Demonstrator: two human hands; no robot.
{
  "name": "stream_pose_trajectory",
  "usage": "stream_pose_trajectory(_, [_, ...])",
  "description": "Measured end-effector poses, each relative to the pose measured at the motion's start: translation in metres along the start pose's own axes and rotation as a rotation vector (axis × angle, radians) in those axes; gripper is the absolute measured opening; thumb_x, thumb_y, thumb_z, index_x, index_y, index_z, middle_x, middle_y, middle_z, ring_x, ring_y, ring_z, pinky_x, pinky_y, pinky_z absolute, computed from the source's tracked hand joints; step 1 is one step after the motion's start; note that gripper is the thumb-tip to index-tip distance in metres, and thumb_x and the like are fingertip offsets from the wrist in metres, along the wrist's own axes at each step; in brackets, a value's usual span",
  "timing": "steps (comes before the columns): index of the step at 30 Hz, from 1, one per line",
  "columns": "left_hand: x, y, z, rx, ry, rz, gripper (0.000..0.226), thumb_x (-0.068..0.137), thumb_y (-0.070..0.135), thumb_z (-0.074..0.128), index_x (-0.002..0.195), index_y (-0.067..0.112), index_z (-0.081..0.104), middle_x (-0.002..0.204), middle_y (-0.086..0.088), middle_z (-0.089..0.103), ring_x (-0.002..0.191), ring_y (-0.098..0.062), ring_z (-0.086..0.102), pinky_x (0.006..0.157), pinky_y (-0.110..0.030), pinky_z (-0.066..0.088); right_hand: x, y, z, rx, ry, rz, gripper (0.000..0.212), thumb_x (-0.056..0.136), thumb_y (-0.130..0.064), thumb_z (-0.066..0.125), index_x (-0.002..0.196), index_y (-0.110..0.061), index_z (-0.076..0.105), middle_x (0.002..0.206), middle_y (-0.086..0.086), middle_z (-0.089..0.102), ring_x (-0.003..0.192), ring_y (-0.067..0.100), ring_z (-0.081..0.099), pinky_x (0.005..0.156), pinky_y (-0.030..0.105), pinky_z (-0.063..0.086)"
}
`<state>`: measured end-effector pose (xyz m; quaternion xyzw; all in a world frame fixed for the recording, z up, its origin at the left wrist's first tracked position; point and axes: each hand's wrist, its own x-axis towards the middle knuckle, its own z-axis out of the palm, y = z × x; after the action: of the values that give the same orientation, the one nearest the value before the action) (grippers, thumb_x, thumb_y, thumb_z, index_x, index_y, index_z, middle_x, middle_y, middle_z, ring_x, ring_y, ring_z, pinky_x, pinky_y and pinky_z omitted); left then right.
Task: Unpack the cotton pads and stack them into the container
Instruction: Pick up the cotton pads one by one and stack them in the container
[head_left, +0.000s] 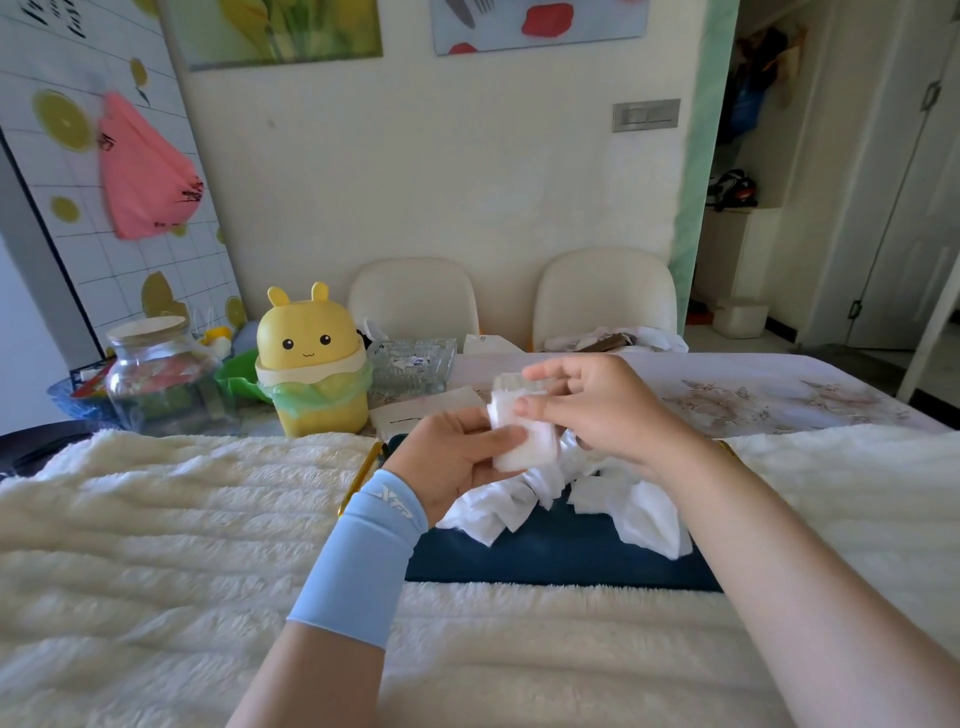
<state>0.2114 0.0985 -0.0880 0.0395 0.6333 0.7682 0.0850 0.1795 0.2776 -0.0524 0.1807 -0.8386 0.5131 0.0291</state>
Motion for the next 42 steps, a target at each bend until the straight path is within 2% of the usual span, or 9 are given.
stream_pose_trajectory(4, [0.006,-0.006,-0.004,0.087,0.164,0.01,0.018,0.09,0.006,0.068,0.106,0.0,0.072,0.106,-0.02,0.074,0.104,-0.038,0.069,0.094,-0.047,0.055,0.003,0.009,-0.017,-0.29,0.074,-0.001,0.004,0.085,-0.031,0.077,0.085,-0.028,0.074,0.083,-0.011,0.072,0.066,0.006,0.067,0.07,0.028,0.056])
stream_pose_trajectory(6, [0.009,-0.008,-0.007,0.072,0.22,0.017,0.018,0.089,0.006,0.069,0.106,0.0,0.072,0.106,-0.02,0.074,0.104,-0.037,0.069,0.093,-0.046,0.056,0.003,0.016,-0.027,-0.634,-0.041,0.099,0.008,0.083,-0.024,0.075,0.075,-0.028,0.076,0.082,-0.013,0.072,0.073,0.011,0.068,0.07,0.031,0.057])
stream_pose_trajectory(9, [0.011,-0.009,-0.007,0.07,0.238,0.02,0.018,0.089,0.007,0.07,0.105,0.0,0.071,0.107,-0.019,0.073,0.102,-0.034,0.071,0.092,-0.043,0.057,-0.001,0.024,-0.028,-0.925,-0.259,0.265,0.01,0.079,-0.022,0.079,0.087,-0.029,0.079,0.092,-0.009,0.072,0.078,0.018,0.068,0.07,0.03,0.058])
stream_pose_trajectory(16, [0.011,-0.011,-0.006,0.09,0.236,0.026,0.019,0.088,0.008,0.071,0.107,0.002,0.072,0.106,-0.018,0.074,0.1,-0.033,0.072,0.093,-0.045,0.056,-0.004,0.023,-0.012,-1.124,-0.394,0.231,0.054,0.07,-0.039,0.086,0.119,-0.025,0.071,0.11,-0.005,0.07,0.096,0.021,0.067,0.082,0.033,0.057])
stream_pose_trajectory(25, [0.011,-0.009,-0.006,0.077,0.242,0.028,0.018,0.089,0.008,0.07,0.105,0.001,0.071,0.109,-0.017,0.074,0.101,-0.03,0.072,0.088,-0.039,0.059,-0.004,0.026,-0.012,-0.873,-0.452,0.268,0.039,0.083,-0.039,0.075,0.12,-0.028,0.07,0.116,-0.005,0.066,0.102,0.018,0.063,0.092,0.034,0.056])
stream_pose_trajectory(28, [0.01,-0.008,-0.006,0.069,0.248,0.034,0.011,0.089,0.007,0.07,0.1,0.004,0.072,0.107,-0.016,0.074,0.099,-0.028,0.072,0.08,-0.032,0.061,-0.001,0.028,-0.019,-0.739,-0.362,0.252,0.021,0.089,-0.041,0.069,0.095,-0.022,0.073,0.095,-0.006,0.067,0.084,0.014,0.063,0.073,0.028,0.052])
stream_pose_trajectory(32, [0.01,-0.007,-0.006,0.079,0.259,0.036,0.007,0.089,0.007,0.069,0.096,0.006,0.072,0.106,-0.016,0.074,0.099,-0.028,0.072,0.079,-0.031,0.061,-0.003,0.021,-0.041,-0.859,-0.34,0.363,0.035,0.079,-0.048,0.073,0.08,-0.014,0.065,0.071,0.0,0.058,0.063,0.019,0.053,0.061,0.03,0.04])
stream_pose_trajectory(37, [0.01,-0.008,-0.002,0.12,0.261,0.035,0.006,0.089,0.009,0.07,0.094,0.009,0.072,0.105,-0.014,0.075,0.097,-0.027,0.073,0.082,-0.034,0.06,-0.015,0.004,-0.041,-1.12,-0.517,0.489,0.046,0.077,-0.042,0.083,0.109,-0.013,0.067,0.077,0.0,0.063,0.077,0.02,0.064,0.066,0.027,0.049])
stream_pose_trajectory(42, [0.008,-0.008,-0.002,0.148,0.294,0.06,0.005,0.089,0.009,0.071,0.092,0.012,0.072,0.103,-0.012,0.075,0.096,-0.026,0.073,0.077,-0.03,0.061,-0.007,0.008,-0.045,-0.821,-0.38,0.247,0.037,0.086,-0.03,0.077,0.122,-0.026,0.07,0.095,-0.002,0.073,0.074,0.013,0.07,0.069,0.028,0.055])
